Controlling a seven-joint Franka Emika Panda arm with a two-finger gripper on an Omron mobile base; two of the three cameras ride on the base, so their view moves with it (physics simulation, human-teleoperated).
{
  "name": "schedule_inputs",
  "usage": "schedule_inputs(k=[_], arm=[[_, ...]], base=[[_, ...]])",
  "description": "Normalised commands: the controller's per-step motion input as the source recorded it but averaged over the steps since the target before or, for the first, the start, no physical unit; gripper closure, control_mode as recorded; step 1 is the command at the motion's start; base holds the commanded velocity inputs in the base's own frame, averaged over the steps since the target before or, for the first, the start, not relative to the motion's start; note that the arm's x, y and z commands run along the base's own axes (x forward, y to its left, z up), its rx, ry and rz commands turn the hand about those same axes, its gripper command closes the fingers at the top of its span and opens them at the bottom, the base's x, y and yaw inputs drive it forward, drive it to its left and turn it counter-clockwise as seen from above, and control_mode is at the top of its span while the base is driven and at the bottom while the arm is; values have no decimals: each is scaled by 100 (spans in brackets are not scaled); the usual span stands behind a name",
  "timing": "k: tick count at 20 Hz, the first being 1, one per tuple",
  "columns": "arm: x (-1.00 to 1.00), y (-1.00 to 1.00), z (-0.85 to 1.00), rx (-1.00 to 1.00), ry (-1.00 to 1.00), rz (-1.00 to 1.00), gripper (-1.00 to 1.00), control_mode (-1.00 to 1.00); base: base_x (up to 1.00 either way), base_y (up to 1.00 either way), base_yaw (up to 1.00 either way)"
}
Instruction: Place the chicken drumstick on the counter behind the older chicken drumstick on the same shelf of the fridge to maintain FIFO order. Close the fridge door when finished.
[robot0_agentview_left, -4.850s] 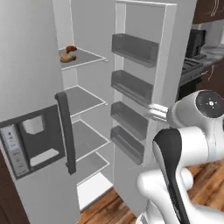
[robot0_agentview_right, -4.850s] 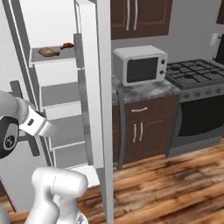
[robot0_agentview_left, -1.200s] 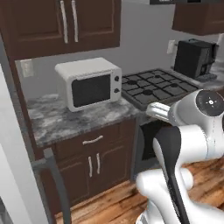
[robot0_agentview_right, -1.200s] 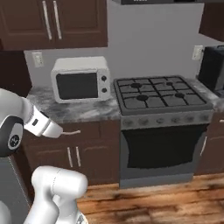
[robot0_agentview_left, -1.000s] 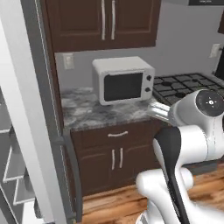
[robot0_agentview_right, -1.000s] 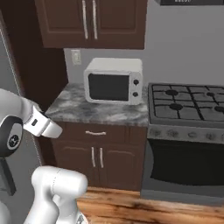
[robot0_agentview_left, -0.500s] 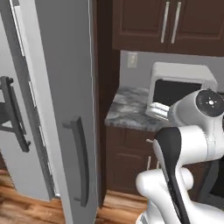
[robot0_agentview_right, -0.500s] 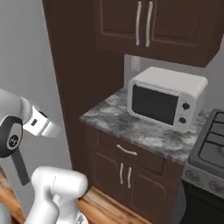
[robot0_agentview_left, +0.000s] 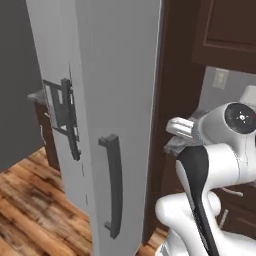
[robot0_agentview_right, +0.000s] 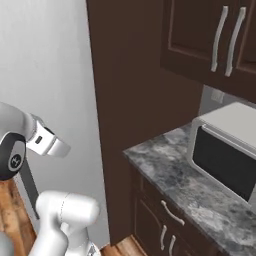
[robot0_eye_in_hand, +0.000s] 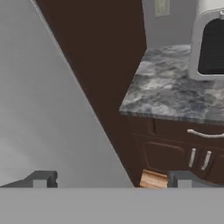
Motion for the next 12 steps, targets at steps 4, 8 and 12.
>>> schedule_inputs(k=[4, 8, 12], arm=[[0, 0, 0, 0, 0, 0, -100, 100], [0, 0, 0, 0, 0, 0, -100, 100], [0, 0, 0, 0, 0, 0, -100, 100]], base=[[43, -18, 51], [3, 0, 17], [10, 0, 0]])
